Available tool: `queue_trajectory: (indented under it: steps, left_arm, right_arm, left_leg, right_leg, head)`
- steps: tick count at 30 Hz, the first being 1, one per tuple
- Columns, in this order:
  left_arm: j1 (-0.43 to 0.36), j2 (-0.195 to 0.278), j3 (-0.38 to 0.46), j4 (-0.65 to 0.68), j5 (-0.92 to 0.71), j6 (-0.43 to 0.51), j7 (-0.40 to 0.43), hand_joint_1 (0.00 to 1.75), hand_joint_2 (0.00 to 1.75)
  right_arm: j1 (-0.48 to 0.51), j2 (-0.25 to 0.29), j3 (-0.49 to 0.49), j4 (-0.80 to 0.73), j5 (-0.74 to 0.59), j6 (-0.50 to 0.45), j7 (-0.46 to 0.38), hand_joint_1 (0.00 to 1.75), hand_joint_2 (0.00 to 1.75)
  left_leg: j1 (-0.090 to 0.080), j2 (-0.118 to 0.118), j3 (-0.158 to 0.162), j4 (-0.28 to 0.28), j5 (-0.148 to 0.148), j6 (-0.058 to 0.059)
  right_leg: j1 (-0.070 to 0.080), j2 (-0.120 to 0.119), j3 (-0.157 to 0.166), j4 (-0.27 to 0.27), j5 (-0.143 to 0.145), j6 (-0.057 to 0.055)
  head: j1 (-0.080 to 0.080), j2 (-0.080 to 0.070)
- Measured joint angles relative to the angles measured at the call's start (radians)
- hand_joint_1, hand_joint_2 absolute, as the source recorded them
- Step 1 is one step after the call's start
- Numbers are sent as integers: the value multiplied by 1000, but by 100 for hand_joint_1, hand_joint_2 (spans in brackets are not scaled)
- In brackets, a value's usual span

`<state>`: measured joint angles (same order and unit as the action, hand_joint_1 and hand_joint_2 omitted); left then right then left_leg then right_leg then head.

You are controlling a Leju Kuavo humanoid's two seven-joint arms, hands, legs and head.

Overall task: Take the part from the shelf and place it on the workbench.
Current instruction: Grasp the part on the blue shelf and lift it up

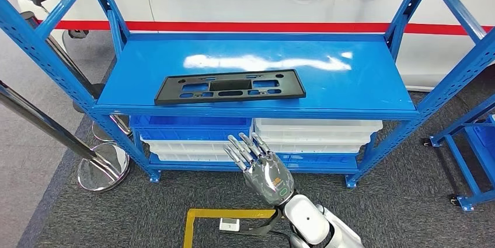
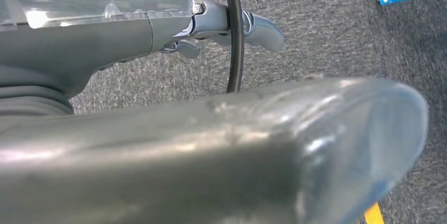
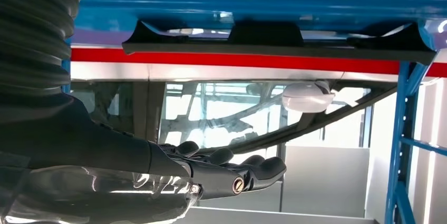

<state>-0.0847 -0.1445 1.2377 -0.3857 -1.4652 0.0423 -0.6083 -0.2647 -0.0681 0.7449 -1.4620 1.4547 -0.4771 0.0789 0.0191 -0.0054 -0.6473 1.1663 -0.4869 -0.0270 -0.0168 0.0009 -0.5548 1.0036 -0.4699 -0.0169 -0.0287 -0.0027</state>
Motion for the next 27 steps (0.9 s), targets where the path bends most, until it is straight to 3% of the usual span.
queue_trajectory:
  steps: [2, 3, 7, 9, 11, 12, 13, 14, 16, 18, 20, 23, 25, 27]
  left_arm:
    - [-2, 2, -4, 0, 3, -9, 6, 0, 0]
    - [-3, 3, -5, 0, 5, -16, 9, 0, 0]
    - [1, 12, -10, 9, 23, -67, 15, 0, 0]
    - [2, 17, -12, 15, 29, -84, 16, 0, 0]
    - [4, 21, -12, 20, 32, -93, 17, 0, 0]
    - [6, 24, -12, 23, 32, -96, 18, 0, 0]
    - [8, 26, -13, 25, 33, -97, 19, 0, 0]
    - [10, 27, -13, 27, 33, -98, 20, 0, 0]
    - [12, 29, -15, 31, 34, -100, 21, 0, 0]
    - [12, 31, -16, 36, 35, -102, 23, 0, 0]
    - [12, 34, -17, 39, 36, -105, 24, 0, 0]
    - [11, 38, -19, 43, 36, -106, 26, 0, 0]
    - [11, 41, -20, 45, 37, -106, 28, 0, 0]
    - [13, 44, -20, 45, 37, -106, 31, 0, 0]
  right_arm:
    - [-9, 7, 1, 3, 2, 2, 1, 0, 175]
    - [-13, 10, 2, 3, 3, 4, 1, 0, 175]
    - [-21, 17, 6, 5, 6, 8, 1, 0, 175]
    - [-23, 19, 6, 5, 3, 8, 1, 0, 175]
    - [-22, 19, 7, 7, -4, 7, 1, 0, 175]
    - [-20, 19, 7, 8, -9, 7, 0, 0, 175]
    - [-19, 19, 7, 9, -13, 7, 0, 0, 175]
    - [-17, 20, 7, 10, -18, 7, -1, 0, 175]
    - [-17, 21, 7, 10, -26, 6, -3, 0, 175]
    - [-17, 22, 7, 11, -31, 6, -4, 0, 175]
    - [-16, 23, 7, 11, -35, 6, -5, 0, 175]
    - [-14, 27, 7, 11, -38, 4, -6, 0, 175]
    - [-13, 32, 7, 11, -38, 3, -6, 0, 175]
    - [-11, 34, 7, 12, -39, 3, -6, 0, 175]
  left_leg:
    - [-2, -1, 52, -115, 41, 6]
    - [-4, -2, 62, -139, 43, 11]
    - [-6, -3, 66, -151, 44, 40]
    - [-4, -1, 69, -157, 45, 54]
    - [-7, 0, 69, -157, 42, 61]
    - [-9, 0, 70, -157, 41, 62]
    - [-10, -1, 71, -156, 39, 63]
    - [-12, -1, 75, -155, 36, 63]
    - [-16, -3, 85, -154, 29, 61]
    - [-20, -4, 89, -151, 22, 53]
    - [-21, -3, 90, -153, 17, 43]
    - [-20, 0, 91, -134, -2, 26]
    - [-16, 1, 44, -33, -46, 16]
    - [-10, 1, -37, 102, -88, 6]
  right_leg:
    - [3, 2, 0, 6, -6, 9]
    - [4, 3, -2, 7, -7, 15]
    - [2, 3, -9, 21, -19, 36]
    - [2, 2, -50, 107, -67, 41]
    - [3, 2, -124, 246, -123, 43]
    - [3, 2, -154, 297, -135, 43]
    - [3, 2, -166, 312, -126, 42]
    - [4, 2, -157, 284, -98, 38]
    - [8, 1, -93, 144, -20, 25]
    - [14, -1, -42, 35, 15, 12]
    - [19, 0, -34, 14, 10, 7]
    - [9, 1, -14, -3, 8, -3]
    - [5, 0, 4, -12, 3, -10]
    - [4, -1, 16, -12, -9, -13]
  head:
    - [0, 0]
    - [0, 0]
    - [0, 0]
    - [0, 0]
    - [0, 0]
    - [0, 0]
    - [0, 0]
    - [0, 0]
    - [0, 0]
    - [0, 0]
    - [0, 0]
    - [0, 0]
    - [0, 0]
    - [0, 0]
